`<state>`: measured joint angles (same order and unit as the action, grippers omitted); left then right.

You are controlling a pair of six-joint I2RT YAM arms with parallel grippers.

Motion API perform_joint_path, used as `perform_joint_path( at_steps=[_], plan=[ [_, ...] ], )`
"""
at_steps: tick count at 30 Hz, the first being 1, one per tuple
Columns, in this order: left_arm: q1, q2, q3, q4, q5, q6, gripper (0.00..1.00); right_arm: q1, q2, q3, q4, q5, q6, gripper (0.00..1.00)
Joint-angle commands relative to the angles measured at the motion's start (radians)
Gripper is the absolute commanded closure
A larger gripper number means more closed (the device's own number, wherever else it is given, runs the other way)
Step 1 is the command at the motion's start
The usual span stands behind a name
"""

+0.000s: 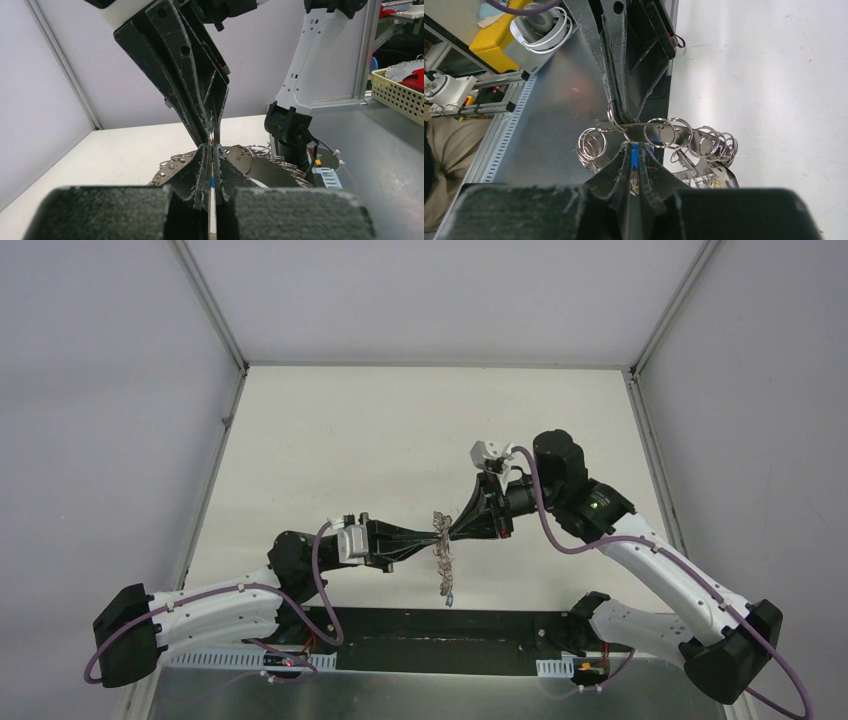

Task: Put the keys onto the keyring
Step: Adjust the key on the keyring.

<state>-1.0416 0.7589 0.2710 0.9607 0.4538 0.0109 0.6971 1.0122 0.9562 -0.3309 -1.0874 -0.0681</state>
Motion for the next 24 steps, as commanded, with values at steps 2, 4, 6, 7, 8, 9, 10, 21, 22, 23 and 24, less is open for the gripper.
perform_joint_path(
  at_steps=[2,4,6,7,8,9,10,21,22,23,24],
  plan=[
    [-0.009,-0.007,0.020,0.111,0.016,-0.008,1.00,-0.002,0.008,-0.028,0.131,-0.045,0.065,0.95],
    [-0.008,-0.004,0.021,0.112,0.015,-0.008,1.00,-0.002,0.012,-0.035,0.137,-0.041,0.065,1.00],
    [-0.008,-0.004,0.021,0.109,0.014,-0.036,1.00,-0.002,0.015,-0.040,0.140,-0.040,0.065,1.00],
    [-0.008,-0.002,0.021,0.110,0.014,-0.037,1.00,-0.003,0.017,-0.043,0.142,-0.042,0.065,1.00],
    [-0.008,-0.002,0.020,0.111,0.014,-0.037,1.00,-0.001,0.019,-0.046,0.144,-0.042,0.065,1.00],
    [-0.008,-0.002,0.019,0.112,0.015,-0.037,1.00,-0.001,0.023,-0.049,0.144,-0.042,0.065,1.00],
    [-0.009,-0.003,0.019,0.113,0.014,-0.038,1.00,0.001,0.028,-0.052,0.144,-0.043,0.065,1.00],
    [-0.008,-0.012,0.013,0.122,0.001,-0.035,1.00,0.013,0.075,-0.066,0.035,0.015,0.011,1.00],
    [-0.008,-0.014,0.011,0.122,-0.002,-0.035,1.00,0.016,0.075,-0.064,0.020,0.026,0.005,1.00],
    [-0.008,-0.013,0.010,0.122,-0.001,-0.035,1.00,0.017,0.076,-0.061,0.008,0.043,-0.001,1.00],
    [-0.008,-0.010,0.010,0.125,-0.002,-0.036,1.00,0.019,0.075,-0.059,-0.003,0.051,-0.006,1.00]
  ],
)
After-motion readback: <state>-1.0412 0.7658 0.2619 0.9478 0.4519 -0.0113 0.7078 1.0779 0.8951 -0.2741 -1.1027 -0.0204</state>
